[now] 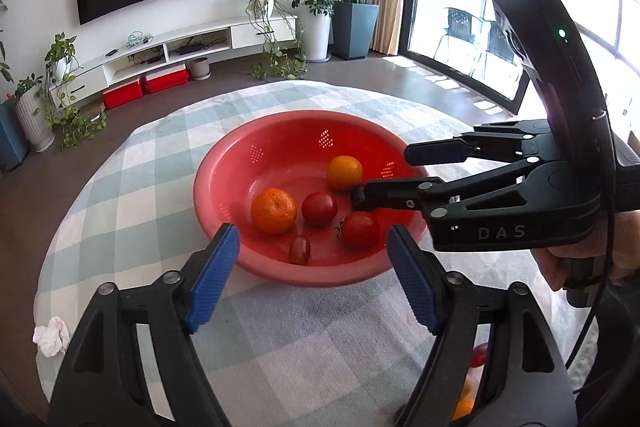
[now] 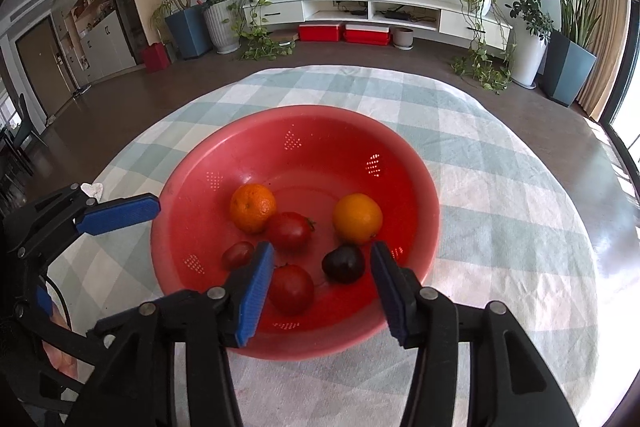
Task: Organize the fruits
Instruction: 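Withdraw both open grippers from the bowl back toward the remaining fruit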
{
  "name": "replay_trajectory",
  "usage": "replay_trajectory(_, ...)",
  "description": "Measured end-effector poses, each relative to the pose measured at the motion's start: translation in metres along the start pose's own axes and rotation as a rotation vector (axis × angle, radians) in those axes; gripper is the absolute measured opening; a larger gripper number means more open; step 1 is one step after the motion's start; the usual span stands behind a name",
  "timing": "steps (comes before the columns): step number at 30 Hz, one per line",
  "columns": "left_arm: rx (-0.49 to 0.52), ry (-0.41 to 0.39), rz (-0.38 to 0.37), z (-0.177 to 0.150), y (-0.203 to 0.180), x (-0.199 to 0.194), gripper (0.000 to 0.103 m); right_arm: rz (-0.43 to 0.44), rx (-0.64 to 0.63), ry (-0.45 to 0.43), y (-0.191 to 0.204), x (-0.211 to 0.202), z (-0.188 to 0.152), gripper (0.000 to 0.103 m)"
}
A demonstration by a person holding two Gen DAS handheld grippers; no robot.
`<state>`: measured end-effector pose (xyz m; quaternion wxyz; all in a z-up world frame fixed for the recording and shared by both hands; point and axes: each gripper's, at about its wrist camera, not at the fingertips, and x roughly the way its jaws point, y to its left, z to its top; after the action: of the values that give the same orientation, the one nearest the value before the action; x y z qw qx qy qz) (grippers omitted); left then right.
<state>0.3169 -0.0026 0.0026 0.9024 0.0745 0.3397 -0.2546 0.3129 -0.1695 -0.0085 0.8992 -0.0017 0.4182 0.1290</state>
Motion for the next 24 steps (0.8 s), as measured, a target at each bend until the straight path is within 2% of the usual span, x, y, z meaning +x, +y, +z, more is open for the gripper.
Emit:
replay_trajectory(2,-0.027,-0.024,-0.002,-0.007,0.002,-0.014,0.087,0.006,0.016,-0.029,-0.003,-0.016,-0.007,0.070)
replay_trajectory(5,-0.054,-0.045,-0.002,-0.021,0.000,-0.033,0.094,0.030,0.054,-0.065,-0.007,-0.039,-0.020,0.077)
replay_trajectory(10,-0.069,-0.040,-0.015,-0.051,-0.015,-0.057,0.102,0.040,0.082,-0.107,-0.005,-0.076,-0.052,0.080)
replay_trajectory(18,-0.106,-0.018,-0.053,-0.100,-0.041,-0.092,0.103,0.061,0.160,-0.140,0.001,-0.115,-0.112,0.083)
replay_trajectory(24,-0.120,0.012,-0.067,-0.130,-0.058,-0.112,0.103,0.077,0.173,-0.099,0.016,-0.118,-0.154,0.083)
